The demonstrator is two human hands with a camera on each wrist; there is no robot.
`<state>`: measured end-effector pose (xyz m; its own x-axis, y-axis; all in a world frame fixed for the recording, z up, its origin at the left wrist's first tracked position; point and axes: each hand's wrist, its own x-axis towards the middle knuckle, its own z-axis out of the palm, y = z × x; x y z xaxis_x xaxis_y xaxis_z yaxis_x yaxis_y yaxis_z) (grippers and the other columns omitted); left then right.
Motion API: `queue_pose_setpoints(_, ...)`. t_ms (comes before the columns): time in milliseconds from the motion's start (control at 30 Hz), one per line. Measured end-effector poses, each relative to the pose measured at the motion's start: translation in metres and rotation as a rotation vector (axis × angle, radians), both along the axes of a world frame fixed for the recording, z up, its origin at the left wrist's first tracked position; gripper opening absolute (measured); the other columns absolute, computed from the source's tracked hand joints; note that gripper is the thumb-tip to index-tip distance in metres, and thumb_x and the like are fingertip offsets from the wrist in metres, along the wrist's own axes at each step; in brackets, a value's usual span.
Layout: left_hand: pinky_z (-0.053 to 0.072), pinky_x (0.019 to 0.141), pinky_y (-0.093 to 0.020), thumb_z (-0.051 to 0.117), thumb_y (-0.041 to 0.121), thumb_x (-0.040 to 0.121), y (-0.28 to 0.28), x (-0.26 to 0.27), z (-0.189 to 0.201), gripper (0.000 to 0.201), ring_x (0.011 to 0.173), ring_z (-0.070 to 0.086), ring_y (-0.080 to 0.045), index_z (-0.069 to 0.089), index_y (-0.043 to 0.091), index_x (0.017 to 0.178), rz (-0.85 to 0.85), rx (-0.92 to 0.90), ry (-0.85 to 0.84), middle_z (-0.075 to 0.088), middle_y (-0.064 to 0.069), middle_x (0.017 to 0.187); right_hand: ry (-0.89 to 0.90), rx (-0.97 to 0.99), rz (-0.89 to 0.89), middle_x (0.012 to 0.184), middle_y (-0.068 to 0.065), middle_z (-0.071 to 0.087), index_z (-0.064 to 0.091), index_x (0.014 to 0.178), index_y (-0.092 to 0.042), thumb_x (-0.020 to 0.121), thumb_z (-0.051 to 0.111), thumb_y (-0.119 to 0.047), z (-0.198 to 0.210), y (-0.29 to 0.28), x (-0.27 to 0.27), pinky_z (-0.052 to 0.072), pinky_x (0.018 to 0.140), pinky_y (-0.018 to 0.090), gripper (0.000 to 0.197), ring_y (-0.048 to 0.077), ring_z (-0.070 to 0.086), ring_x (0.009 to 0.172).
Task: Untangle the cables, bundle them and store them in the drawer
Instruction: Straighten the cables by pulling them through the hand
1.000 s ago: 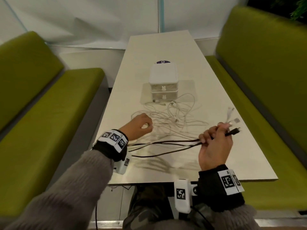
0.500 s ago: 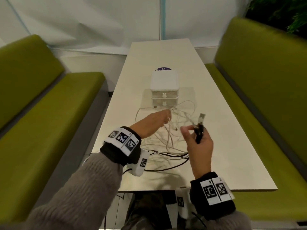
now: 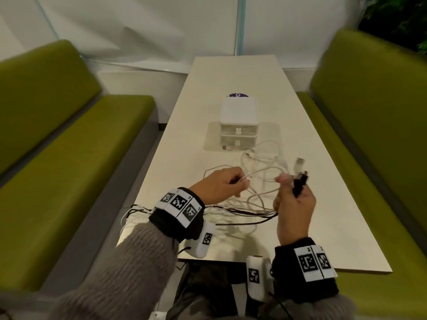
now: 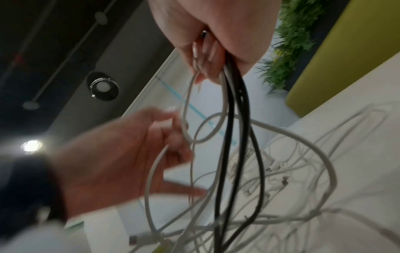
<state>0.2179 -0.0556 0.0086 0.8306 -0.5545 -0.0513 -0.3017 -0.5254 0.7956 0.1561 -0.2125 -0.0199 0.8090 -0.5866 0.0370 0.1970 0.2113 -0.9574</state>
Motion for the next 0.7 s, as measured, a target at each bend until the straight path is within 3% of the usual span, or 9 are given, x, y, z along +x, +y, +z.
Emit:
queue_pose_setpoints(100, 0.036, 0.068, -0.028, 0.047, 0.03, 0.096, 0.032, 0.01, -0.021, 0.02, 0.074, 0.054, -0.014, 0.052, 0.014, 0.084, 0.038, 0.215, 0.002, 0.055, 0.002, 0.079, -0.014, 0.182, -0.183, 0.042, -0.013, 0.037, 0.059, 0.079, -0.015, 0.098, 0.049, -0.012, 0.005, -0.016, -0.001, 0.028, 0.038, 0.019, 0.022, 0.005, 0.031, 0.039)
queue_pose_setpoints(200, 0.034, 0.077, -0.029, 0.044, 0.047, 0.09, 0.059, 0.024, -0.024, 0.033, 0.087, 0.047, -0.017, 0.053, 0.016, 0.089, 0.088, 0.306, -0.126, 0.054, -0.003, 0.091, -0.005, 0.202, -0.28, 0.043, -0.014, 0.037, 0.058, 0.081, -0.016, 0.098, 0.049, -0.017, -0.004, -0.016, -0.005, 0.03, 0.04, 0.02, 0.02, 0.004, 0.032, 0.04)
queue_pose_setpoints(233, 0.034, 0.08, -0.027, 0.042, 0.046, 0.091, 0.063, 0.027, -0.017, 0.033, 0.092, 0.048, -0.016, 0.055, 0.015, 0.09, 0.107, 0.273, -0.109, 0.055, -0.002, 0.094, 0.009, 0.201, -0.295, 0.043, -0.014, 0.037, 0.057, 0.082, -0.017, 0.099, 0.049, -0.019, -0.009, -0.014, -0.005, 0.031, 0.04, 0.02, 0.019, 0.004, 0.032, 0.04)
queue_pose_setpoints(333, 0.038, 0.08, -0.014, 0.037, 0.02, 0.1, 0.062, 0.032, 0.007, 0.022, 0.094, 0.053, -0.012, 0.054, 0.017, 0.087, 0.129, 0.03, 0.045, 0.061, 0.0, 0.1, 0.039, 0.193, -0.31, 0.044, -0.014, 0.038, 0.057, 0.084, -0.02, 0.099, 0.048, -0.024, -0.013, -0.01, -0.004, 0.032, 0.041, 0.019, 0.018, 0.004, 0.033, 0.041)
queue_pose_setpoints(367, 0.04, 0.079, -0.015, 0.034, 0.019, 0.101, 0.059, 0.031, 0.015, 0.022, 0.093, 0.054, -0.011, 0.052, 0.018, 0.087, 0.143, -0.053, 0.064, 0.062, 0.0, 0.1, 0.038, 0.176, -0.298, 0.046, -0.013, 0.039, 0.058, 0.085, -0.02, 0.099, 0.049, -0.025, -0.012, -0.01, -0.003, 0.032, 0.041, 0.019, 0.017, 0.004, 0.033, 0.041)
queue_pose_setpoints(433, 0.042, 0.081, -0.028, 0.032, 0.021, 0.102, 0.049, 0.032, 0.023, 0.022, 0.088, 0.055, -0.012, 0.048, 0.02, 0.087, 0.168, -0.18, 0.043, 0.062, 0.002, 0.094, 0.027, 0.125, -0.251, 0.054, -0.004, 0.04, 0.06, 0.088, -0.019, 0.098, 0.052, -0.027, -0.009, -0.006, -0.002, 0.032, 0.042, 0.02, 0.015, 0.005, 0.033, 0.042)
queue_pose_setpoints(500, 0.044, 0.082, -0.035, 0.032, 0.019, 0.102, 0.033, 0.032, 0.029, 0.02, 0.084, 0.054, -0.013, 0.048, 0.021, 0.089, 0.163, -0.268, 0.02, 0.059, 0.003, 0.087, 0.027, 0.061, -0.209, 0.06, 0.0, 0.042, 0.061, 0.085, -0.02, 0.094, 0.058, -0.027, -0.006, 0.0, -0.002, 0.037, 0.049, 0.025, 0.012, 0.009, 0.038, 0.049)
queue_pose_setpoints(600, 0.047, 0.084, -0.035, 0.037, 0.018, 0.1, 0.006, 0.031, 0.04, 0.016, 0.087, 0.054, -0.014, 0.049, 0.024, 0.091, 0.108, -0.398, -0.029, 0.058, 0.005, 0.089, 0.024, -0.014, -0.153, 0.067, -0.002, 0.052, 0.06, 0.082, -0.025, 0.088, 0.067, -0.028, -0.006, 0.008, 0.001, 0.042, 0.069, 0.039, 0.009, 0.019, 0.048, 0.067)
queue_pose_setpoints(700, 0.048, 0.087, -0.029, 0.046, 0.017, 0.096, -0.016, 0.031, 0.056, 0.009, 0.091, 0.06, -0.012, 0.053, 0.022, 0.092, 0.097, -0.552, -0.195, 0.064, 0.001, 0.096, 0.005, -0.042, -0.127, 0.066, -0.001, 0.05, 0.061, 0.079, -0.027, 0.086, 0.069, -0.023, -0.006, 0.011, 0.002, 0.04, 0.07, 0.041, 0.011, 0.02, 0.044, 0.065)
